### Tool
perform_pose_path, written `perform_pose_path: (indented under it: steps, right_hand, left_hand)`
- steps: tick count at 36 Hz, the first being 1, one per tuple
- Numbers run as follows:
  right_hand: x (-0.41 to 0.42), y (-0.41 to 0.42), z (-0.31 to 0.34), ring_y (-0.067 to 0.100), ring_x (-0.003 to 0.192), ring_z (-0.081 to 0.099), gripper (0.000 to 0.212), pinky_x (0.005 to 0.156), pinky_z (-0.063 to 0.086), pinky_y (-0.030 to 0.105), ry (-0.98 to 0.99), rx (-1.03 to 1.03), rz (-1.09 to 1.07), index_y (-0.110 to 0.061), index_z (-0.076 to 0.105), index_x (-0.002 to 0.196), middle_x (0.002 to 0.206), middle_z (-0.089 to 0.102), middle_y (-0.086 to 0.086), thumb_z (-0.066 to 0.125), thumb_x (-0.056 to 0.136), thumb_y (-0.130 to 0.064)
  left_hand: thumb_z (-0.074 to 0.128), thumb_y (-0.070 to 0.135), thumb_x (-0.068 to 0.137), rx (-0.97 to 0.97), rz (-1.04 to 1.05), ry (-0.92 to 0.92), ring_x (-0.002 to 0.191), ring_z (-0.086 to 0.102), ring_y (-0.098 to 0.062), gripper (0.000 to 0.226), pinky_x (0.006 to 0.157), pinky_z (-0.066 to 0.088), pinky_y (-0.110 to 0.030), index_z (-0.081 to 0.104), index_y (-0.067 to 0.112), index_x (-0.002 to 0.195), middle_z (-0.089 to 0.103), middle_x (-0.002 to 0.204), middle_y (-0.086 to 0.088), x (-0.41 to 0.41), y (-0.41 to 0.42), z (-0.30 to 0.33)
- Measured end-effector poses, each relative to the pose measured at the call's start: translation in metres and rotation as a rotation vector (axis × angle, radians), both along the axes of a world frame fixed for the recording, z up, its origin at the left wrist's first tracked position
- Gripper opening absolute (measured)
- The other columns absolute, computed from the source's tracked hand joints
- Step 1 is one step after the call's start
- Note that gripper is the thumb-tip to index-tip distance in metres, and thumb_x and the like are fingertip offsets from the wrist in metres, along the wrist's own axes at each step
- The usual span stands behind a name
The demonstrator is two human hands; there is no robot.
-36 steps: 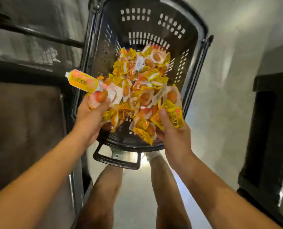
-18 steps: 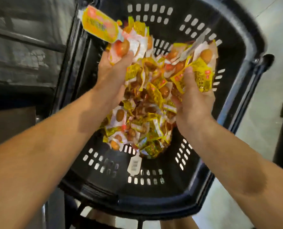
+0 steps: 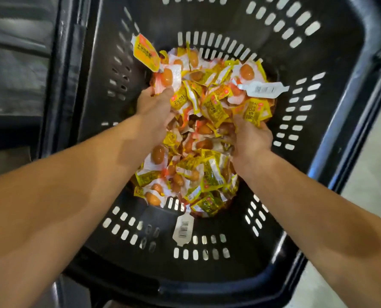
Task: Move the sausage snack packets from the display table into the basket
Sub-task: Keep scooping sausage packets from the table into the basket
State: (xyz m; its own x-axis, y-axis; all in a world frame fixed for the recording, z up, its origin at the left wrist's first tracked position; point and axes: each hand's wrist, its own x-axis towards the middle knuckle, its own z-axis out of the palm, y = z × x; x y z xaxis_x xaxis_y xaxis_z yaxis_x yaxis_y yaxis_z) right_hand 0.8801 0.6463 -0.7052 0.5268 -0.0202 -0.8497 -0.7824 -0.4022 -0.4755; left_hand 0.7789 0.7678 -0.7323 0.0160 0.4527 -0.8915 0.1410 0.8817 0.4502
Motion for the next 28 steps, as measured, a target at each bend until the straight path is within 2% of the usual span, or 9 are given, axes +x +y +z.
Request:
perform_pose_path:
  steps: [2, 3, 6, 10, 14, 18, 20, 24, 28]
  right_hand:
    - [0.001, -0.004, 0.009, 0.032, 0.110, 0.070, 0.046, 0.100, 0.055, 0.048, -0.003, -0.012, -0.004, -0.015, 0.061, 0.136, 0.123, 0.071, 0.012, 0.063, 0.093, 0.001]
    - [0.001, -0.005, 0.016, 0.029, 0.114, 0.068, 0.052, 0.102, 0.053, 0.048, 0.005, -0.011, -0.031, -0.019, 0.058, 0.140, 0.126, 0.071, 0.009, 0.063, 0.093, 0.002]
    - [-0.003, -0.014, 0.035, 0.022, 0.119, 0.066, 0.061, 0.106, 0.051, 0.046, 0.011, 0.013, 0.040, -0.021, 0.052, 0.146, 0.131, 0.068, 0.002, 0.068, 0.091, 0.003]
    - [-0.009, -0.036, 0.064, 0.012, 0.105, 0.067, 0.073, 0.103, 0.051, 0.036, 0.019, -0.004, 0.386, -0.016, 0.046, 0.150, 0.120, 0.069, -0.008, 0.076, 0.086, -0.001]
    - [-0.020, -0.060, 0.103, 0.019, 0.122, 0.061, 0.076, 0.110, 0.046, 0.038, -0.005, -0.007, 0.711, -0.018, 0.049, 0.147, 0.133, 0.065, 0.002, 0.083, 0.081, -0.006]
    - [-0.023, -0.086, 0.159, 0.002, 0.109, 0.052, 0.064, 0.085, 0.032, -0.007, -0.113, 0.039, 0.962, -0.021, 0.060, 0.138, 0.115, 0.060, -0.015, 0.083, 0.080, -0.009]
    - [-0.021, -0.100, 0.191, -0.001, 0.105, 0.051, 0.062, 0.073, 0.027, -0.012, -0.162, 0.021, 1.055, -0.020, 0.060, 0.138, 0.109, 0.056, -0.018, 0.083, 0.080, -0.010]
    - [-0.016, -0.120, 0.261, 0.018, 0.113, 0.060, 0.073, 0.072, 0.033, -0.002, -0.112, -0.042, 1.149, -0.023, 0.052, 0.146, 0.120, 0.061, -0.006, 0.081, 0.080, -0.012]
    - [-0.018, -0.133, 0.341, 0.000, 0.103, 0.049, 0.068, 0.069, 0.027, -0.013, -0.217, 0.072, 1.220, -0.024, 0.055, 0.142, 0.115, 0.053, -0.020, 0.083, 0.080, -0.013]
  left_hand:
    - [0.044, 0.003, 0.105, -0.115, 0.090, -0.097, 0.071, 0.062, 0.013, 0.042, 0.066, 0.044, -0.003, 0.040, -0.015, 0.143, 0.050, 0.143, -0.031, -0.007, 0.002, 0.012]
    - [0.044, 0.002, 0.104, -0.128, 0.084, -0.104, 0.085, 0.065, 0.010, 0.042, 0.071, 0.043, -0.002, 0.040, -0.014, 0.143, 0.050, 0.144, -0.031, -0.011, 0.003, 0.017]
    - [0.061, 0.008, 0.098, 0.032, -0.189, 0.064, 0.116, 0.061, -0.021, 0.041, 0.092, 0.049, -0.026, 0.051, 0.013, 0.138, 0.063, 0.128, -0.012, -0.019, -0.005, 0.041]
    - [0.070, 0.016, 0.093, 0.103, -0.403, 0.154, 0.127, 0.056, -0.021, 0.060, 0.109, 0.046, -0.037, 0.046, 0.018, 0.148, 0.057, 0.142, -0.005, -0.033, -0.020, 0.075]
    - [0.070, 0.017, 0.092, 0.175, -0.648, 0.184, 0.123, 0.057, -0.016, 0.055, 0.088, 0.048, -0.023, 0.052, 0.028, 0.143, 0.055, 0.143, 0.000, -0.048, -0.046, 0.126]
    - [0.071, 0.006, 0.091, 0.247, -0.850, 0.190, 0.105, 0.060, -0.012, 0.054, 0.081, 0.047, -0.016, 0.055, 0.019, 0.141, 0.059, 0.136, -0.008, -0.066, -0.083, 0.200]
    - [0.071, 0.000, 0.090, 0.270, -0.890, 0.167, 0.107, 0.060, -0.016, 0.055, 0.087, 0.044, -0.015, 0.054, 0.010, 0.141, 0.057, 0.139, -0.013, -0.075, -0.095, 0.245]
    - [0.073, 0.003, 0.087, 0.477, -1.096, 0.226, 0.135, 0.048, -0.033, 0.054, 0.115, 0.032, -0.033, 0.056, 0.006, 0.138, 0.054, 0.142, -0.015, -0.092, -0.116, 0.337]
    - [0.075, 0.001, 0.085, 0.641, -1.084, 0.195, 0.138, 0.033, -0.015, 0.058, 0.115, 0.009, -0.008, 0.056, 0.012, 0.139, 0.047, 0.147, -0.002, -0.106, -0.138, 0.419]
